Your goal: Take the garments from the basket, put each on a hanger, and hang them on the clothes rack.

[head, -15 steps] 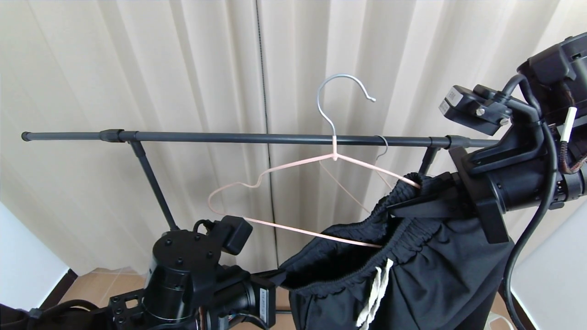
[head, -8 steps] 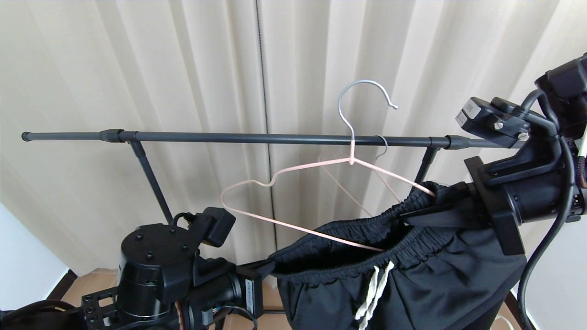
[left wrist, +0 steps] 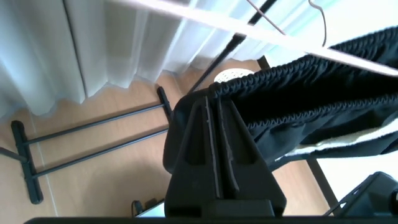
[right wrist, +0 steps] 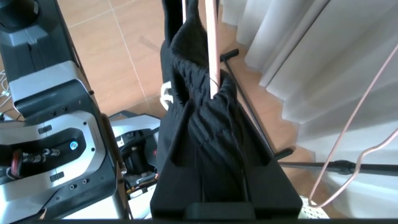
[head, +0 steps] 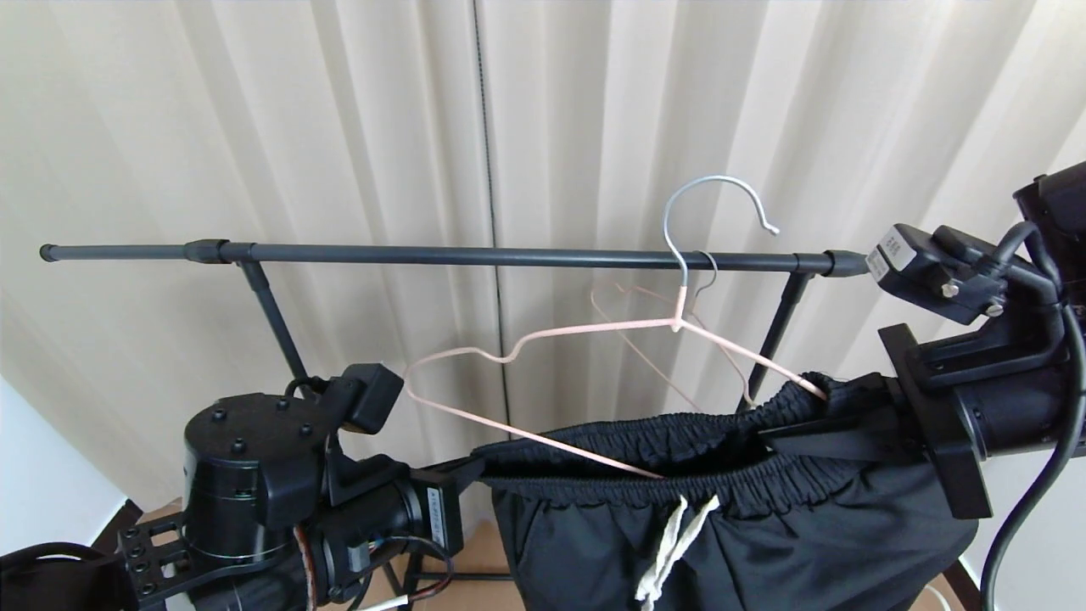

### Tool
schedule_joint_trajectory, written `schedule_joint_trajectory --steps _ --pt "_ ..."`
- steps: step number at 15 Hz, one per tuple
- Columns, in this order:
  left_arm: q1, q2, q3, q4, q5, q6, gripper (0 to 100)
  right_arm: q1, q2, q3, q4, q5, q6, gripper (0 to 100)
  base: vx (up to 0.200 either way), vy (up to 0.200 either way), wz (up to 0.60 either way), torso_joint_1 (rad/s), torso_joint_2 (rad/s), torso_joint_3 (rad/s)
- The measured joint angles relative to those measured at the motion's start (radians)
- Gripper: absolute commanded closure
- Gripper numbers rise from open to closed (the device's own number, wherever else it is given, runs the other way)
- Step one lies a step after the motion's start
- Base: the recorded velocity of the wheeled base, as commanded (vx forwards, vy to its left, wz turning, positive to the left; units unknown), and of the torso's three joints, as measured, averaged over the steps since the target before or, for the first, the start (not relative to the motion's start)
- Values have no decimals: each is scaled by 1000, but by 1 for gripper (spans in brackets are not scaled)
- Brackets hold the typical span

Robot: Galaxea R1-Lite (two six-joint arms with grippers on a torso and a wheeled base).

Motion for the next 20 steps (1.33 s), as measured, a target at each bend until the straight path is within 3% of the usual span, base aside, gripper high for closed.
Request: schedule_joint_trajectory --steps 20 --pt "128 -11 3 2 -6 11 100 -15 -41 126 2 -47 -82 100 0 0 0 0 0 0"
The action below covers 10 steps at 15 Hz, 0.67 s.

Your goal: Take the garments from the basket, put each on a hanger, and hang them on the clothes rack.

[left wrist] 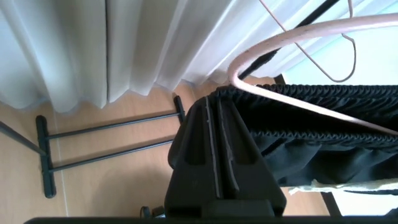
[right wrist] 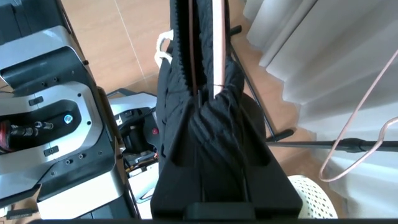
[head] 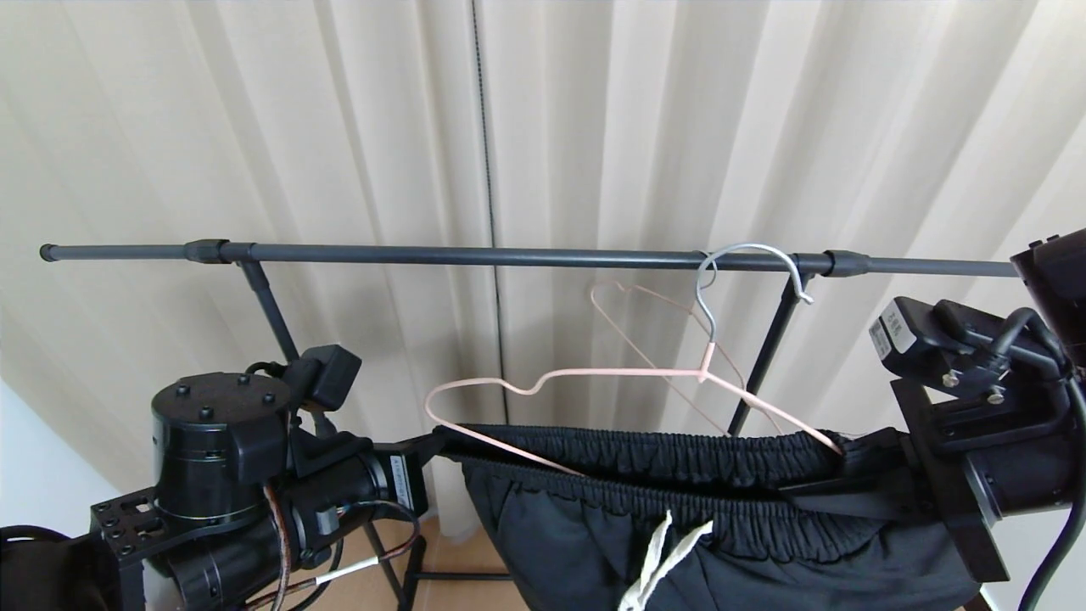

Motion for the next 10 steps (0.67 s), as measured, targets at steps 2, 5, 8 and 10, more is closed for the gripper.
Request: schedule_joint_trajectory --steps 2,5,8,10 --pt "4 0 -12 1 0 7 100 1 0 13 1 -57 -23 100 0 0 0 0 0 0" --pt "14 6 -31 5 -1 9 100 3 1 36 0 -97 -71 100 0 0 0 0 0 0" --pt "25 13 -42 6 -1 9 100 4 1 53 0 -135 -91 100 0 0 0 0 0 0" --pt "35 17 -49 6 -2 9 100 5 3 64 0 -141 -92 100 0 0 0 0 0 0"
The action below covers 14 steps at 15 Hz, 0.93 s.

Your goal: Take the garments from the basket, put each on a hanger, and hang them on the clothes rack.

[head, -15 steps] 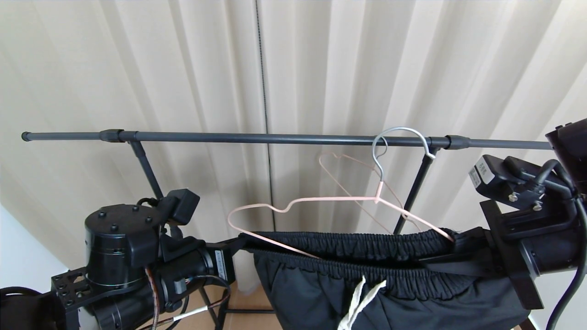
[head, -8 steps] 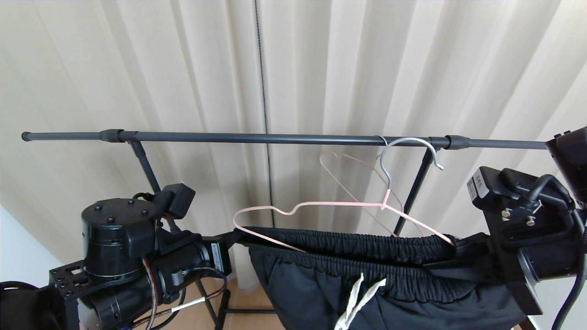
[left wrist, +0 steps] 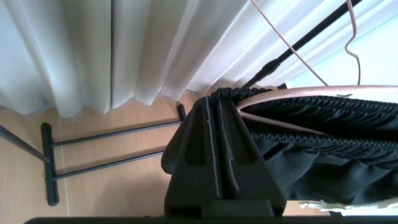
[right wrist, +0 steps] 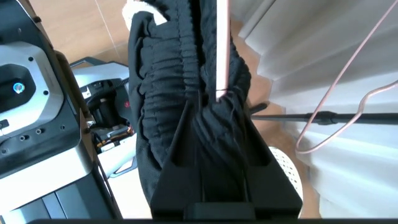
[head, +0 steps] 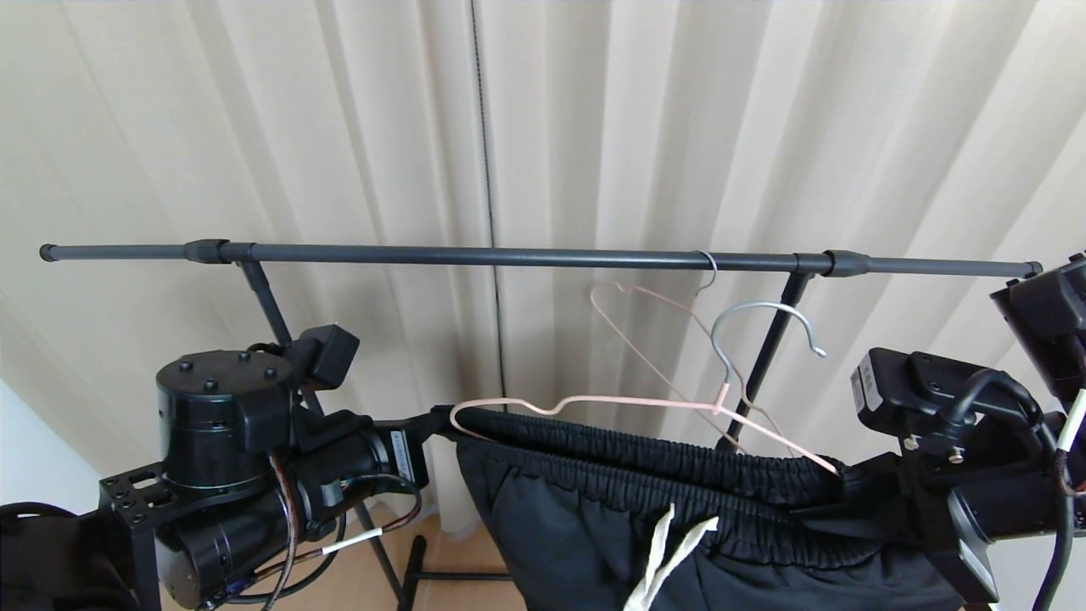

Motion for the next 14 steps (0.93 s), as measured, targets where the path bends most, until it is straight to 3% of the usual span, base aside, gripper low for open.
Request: schedule_joint_trajectory --steps 3,7,11,14 --pt "6 3 -7 2 0 11 100 0 2 12 0 -31 0 100 0 0 0 0 0 0" --pt "7 1 -43 24 1 79 100 5 28 20 -2 -71 0 100 0 0 0 0 0 0" --pt "13 -11 -137 164 3 130 100 10 51 20 -1 -80 0 100 0 0 0 0 0 0" --pt "27 -21 -230 334 6 209 100 14 61 23 0 -89 0 100 0 0 0 0 0 0"
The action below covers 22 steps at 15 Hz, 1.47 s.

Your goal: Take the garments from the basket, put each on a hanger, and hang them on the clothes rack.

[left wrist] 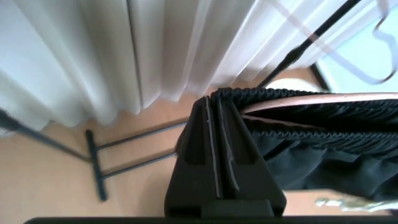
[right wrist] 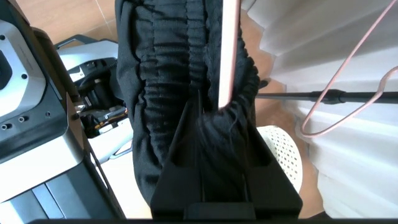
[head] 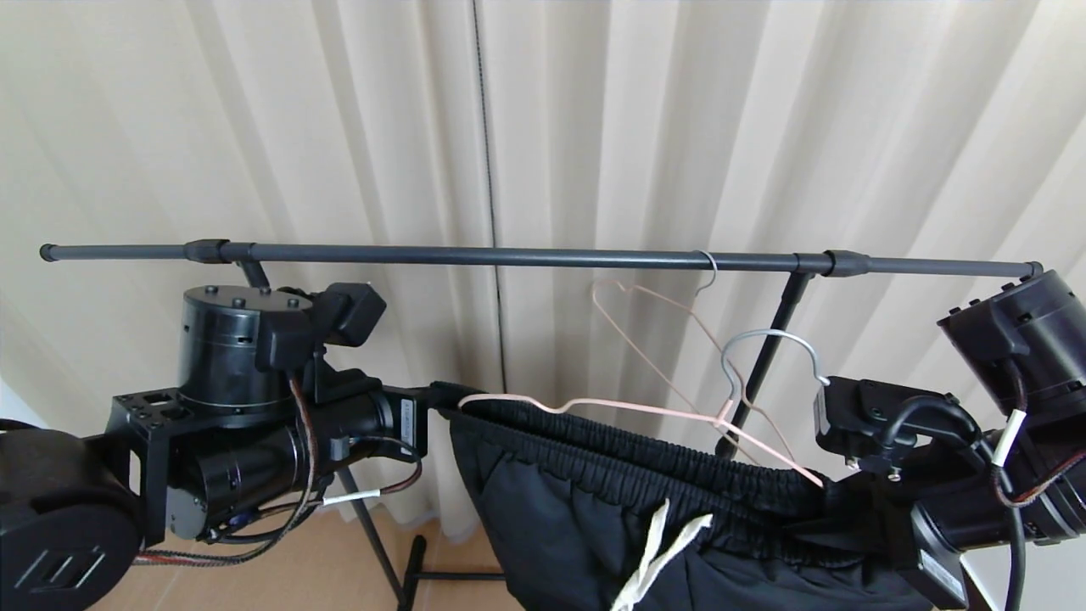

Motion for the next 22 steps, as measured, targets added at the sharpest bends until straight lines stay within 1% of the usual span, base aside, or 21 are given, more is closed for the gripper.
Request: schedule_joint_trajectory --steps 1,3,5,7,8,9,12,14,18,20,22 --pt "6 -3 -20 20 1 11 100 1 2 2 -1 0 0 100 0 0 0 0 0 0" --pt "24 -7 -76 137 0 28 100 4 3 10 1 0 0 100 0 0 0 0 0 0" --pt "32 -11 -108 180 1 36 100 5 4 19 0 0 0 100 0 0 0 0 0 0" --pt "33 -24 -137 256 3 89 100 14 8 26 0 0 0 100 0 0 0 0 0 0" --pt "32 -33 -153 291 4 107 100 17 10 26 -3 -9 0 100 0 0 0 0 0 0" --pt "29 -43 -176 346 4 119 100 18 17 24 -6 -16 0 100 0 0 0 0 0 0" --pt "-10 -66 -276 528 7 129 100 19 45 16 -66 -25 1 100 0 0 0 0 0 0" --pt "-49 -73 -345 631 24 129 100 19 59 10 -83 -28 1 100 0 0 0 0 0 0" --pt "-119 -70 -467 770 45 127 100 22 98 6 -117 -53 1 100 0 0 0 0 0 0" --pt "-142 -64 -515 817 46 126 100 26 117 6 -123 -54 2 100 0 0 0 0 0 0" --pt "-166 -57 -551 842 46 126 100 26 131 4 -156 -53 3 100 0 0 0 0 0 0"
